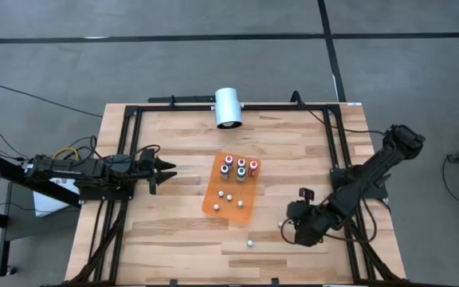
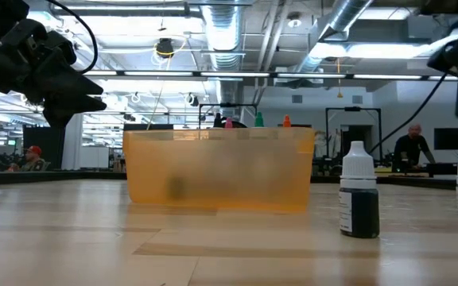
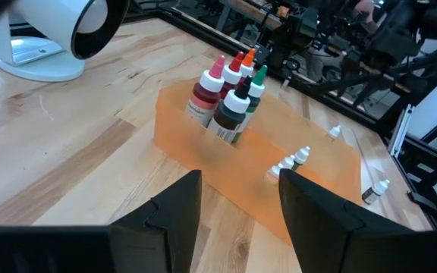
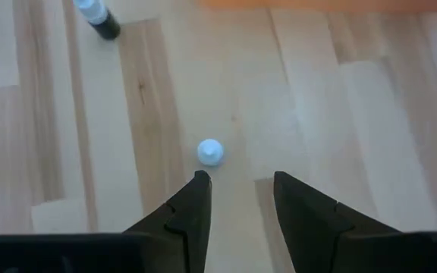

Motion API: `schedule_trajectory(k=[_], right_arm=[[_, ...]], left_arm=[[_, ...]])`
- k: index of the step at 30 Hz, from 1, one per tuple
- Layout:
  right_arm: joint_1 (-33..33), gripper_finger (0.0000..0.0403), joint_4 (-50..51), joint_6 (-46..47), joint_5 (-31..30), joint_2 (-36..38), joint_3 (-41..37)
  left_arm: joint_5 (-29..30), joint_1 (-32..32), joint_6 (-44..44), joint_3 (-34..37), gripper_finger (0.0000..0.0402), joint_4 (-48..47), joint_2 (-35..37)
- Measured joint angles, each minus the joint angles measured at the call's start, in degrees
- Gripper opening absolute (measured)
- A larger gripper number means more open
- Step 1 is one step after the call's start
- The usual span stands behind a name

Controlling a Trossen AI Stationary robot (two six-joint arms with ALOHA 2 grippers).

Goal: Pick & Place food coloring
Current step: Put the small blue food coloring bottle into the orange bin

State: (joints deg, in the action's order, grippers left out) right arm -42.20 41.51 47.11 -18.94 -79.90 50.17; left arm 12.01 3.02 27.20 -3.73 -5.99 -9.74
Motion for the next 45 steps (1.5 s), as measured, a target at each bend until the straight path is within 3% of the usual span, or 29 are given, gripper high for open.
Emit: schedule_trajectory(k=[11, 23, 45], right_arm=[[-4.3, 0.0134, -12.2, 4.7, -4.0, -3.7, -6.0], [-4.3, 0.0133, -15.4, 7.6, -6.2, -11.4, -6.2], [-3.9, 0.0128, -19.6, 7.1, -8.3, -14.3, -6.1]], left_arm=[[0.0, 0.0, 0.0, 0.0, 0.0169, 0.1, 0.0], [0.0, 0.0, 0.0, 0.0, 0.0169, -0.1, 0.0], [0.6, 0.0, 0.0, -0.1, 0.0169, -0.3, 0.0]])
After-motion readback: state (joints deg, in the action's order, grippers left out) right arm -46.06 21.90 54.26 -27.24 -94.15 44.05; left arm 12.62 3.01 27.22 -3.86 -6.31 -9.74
